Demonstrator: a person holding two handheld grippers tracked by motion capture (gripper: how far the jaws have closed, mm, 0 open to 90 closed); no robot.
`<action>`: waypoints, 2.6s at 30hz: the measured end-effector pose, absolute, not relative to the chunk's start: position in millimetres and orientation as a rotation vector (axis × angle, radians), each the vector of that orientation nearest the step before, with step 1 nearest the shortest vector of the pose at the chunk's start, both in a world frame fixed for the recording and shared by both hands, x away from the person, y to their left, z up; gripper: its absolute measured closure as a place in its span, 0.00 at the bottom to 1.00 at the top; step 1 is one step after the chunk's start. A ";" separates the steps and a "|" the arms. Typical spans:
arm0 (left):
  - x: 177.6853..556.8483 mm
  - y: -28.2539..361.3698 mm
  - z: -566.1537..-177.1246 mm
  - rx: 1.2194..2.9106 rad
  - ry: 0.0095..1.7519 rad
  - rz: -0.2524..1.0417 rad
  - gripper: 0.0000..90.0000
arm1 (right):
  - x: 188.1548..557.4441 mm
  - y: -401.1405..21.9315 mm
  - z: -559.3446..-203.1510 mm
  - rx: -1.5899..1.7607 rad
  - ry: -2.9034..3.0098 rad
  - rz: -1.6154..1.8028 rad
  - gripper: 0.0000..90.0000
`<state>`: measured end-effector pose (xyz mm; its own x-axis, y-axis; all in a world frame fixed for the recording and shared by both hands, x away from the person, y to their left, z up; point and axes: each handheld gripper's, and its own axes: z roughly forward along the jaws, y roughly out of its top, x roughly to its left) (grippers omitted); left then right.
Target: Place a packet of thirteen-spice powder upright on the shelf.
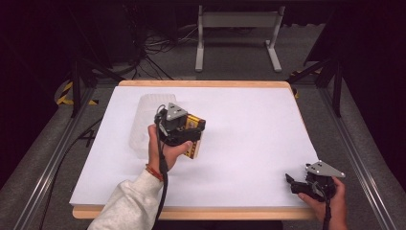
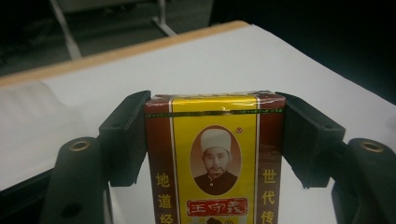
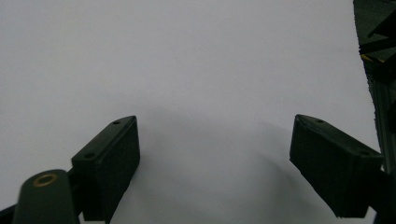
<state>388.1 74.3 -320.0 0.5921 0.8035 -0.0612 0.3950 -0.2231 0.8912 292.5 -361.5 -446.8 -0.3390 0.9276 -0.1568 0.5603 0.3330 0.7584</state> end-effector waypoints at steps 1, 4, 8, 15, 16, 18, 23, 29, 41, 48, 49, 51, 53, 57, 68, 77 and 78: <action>386.7 81.0 -317.0 1.827 0.969 0.553 0.35 | 292.4 -361.0 -446.6 1.295 2.018 0.818 0.18; 388.0 99.7 -313.9 1.782 0.996 0.561 0.35 | 292.7 -358.8 -446.3 1.283 2.022 0.825 0.18; 389.7 117.5 -315.6 1.730 1.039 0.614 0.35 | 292.2 -354.7 -446.0 1.256 2.033 0.834 0.18; 391.9 148.0 -324.6 1.641 1.106 0.623 0.35 | 292.1 -352.1 -446.6 1.232 2.043 0.826 0.18; 393.1 151.0 -326.5 1.639 1.110 0.628 0.35 | 292.1 -352.1 -446.6 1.231 2.043 0.828 0.18; 394.2 157.2 -330.2 1.605 1.135 0.627 0.35 | 292.1 -351.7 -446.7 1.230 2.044 0.829 0.18; 408.0 167.3 -333.2 1.580 1.151 0.629 0.35 | 292.9 -350.7 -447.2 1.229 2.049 0.820 0.18; 420.0 162.7 -343.0 1.586 1.224 0.650 0.36 | 292.8 -350.0 -446.8 1.219 2.054 0.821 0.18; 435.5 173.7 -343.7 1.485 1.271 0.670 0.36 | 293.8 -349.0 -447.1 1.214 2.060 0.820 0.18; 455.0 164.8 -342.2 1.518 1.282 0.698 0.36 | 294.0 -349.0 -447.3 1.213 2.062 0.824 0.18; 457.7 162.8 -343.2 1.521 1.273 0.694 0.36 | 293.9 -349.2 -447.3 1.212 2.062 0.825 0.18; 463.4 158.0 -344.4 1.534 1.277 0.683 0.36 | 293.8 -349.5 -447.4 1.212 2.063 0.827 0.18; 467.9 154.8 -344.5 1.530 1.264 0.671 0.36 | 293.9 -349.4 -447.4 1.210 2.064 0.827 0.18; 474.8 150.0 -342.1 1.535 1.248 0.691 0.36 | 293.9 -349.2 -447.4 1.207 2.067 0.826 0.18; 484.9 150.1 -351.8 1.540 1.273 0.654 0.36 | 293.7 -349.4 -447.5 1.209 2.067 0.829 0.17; 485.0 151.5 -352.3 1.547 1.288 0.643 0.32 | 294.2 -349.3 -447.7 1.217 2.065 0.827 0.17; 484.5 151.1 -351.7 1.556 1.287 0.649 0.32 | 294.2 -349.3 -447.7 1.217 2.065 0.829 0.17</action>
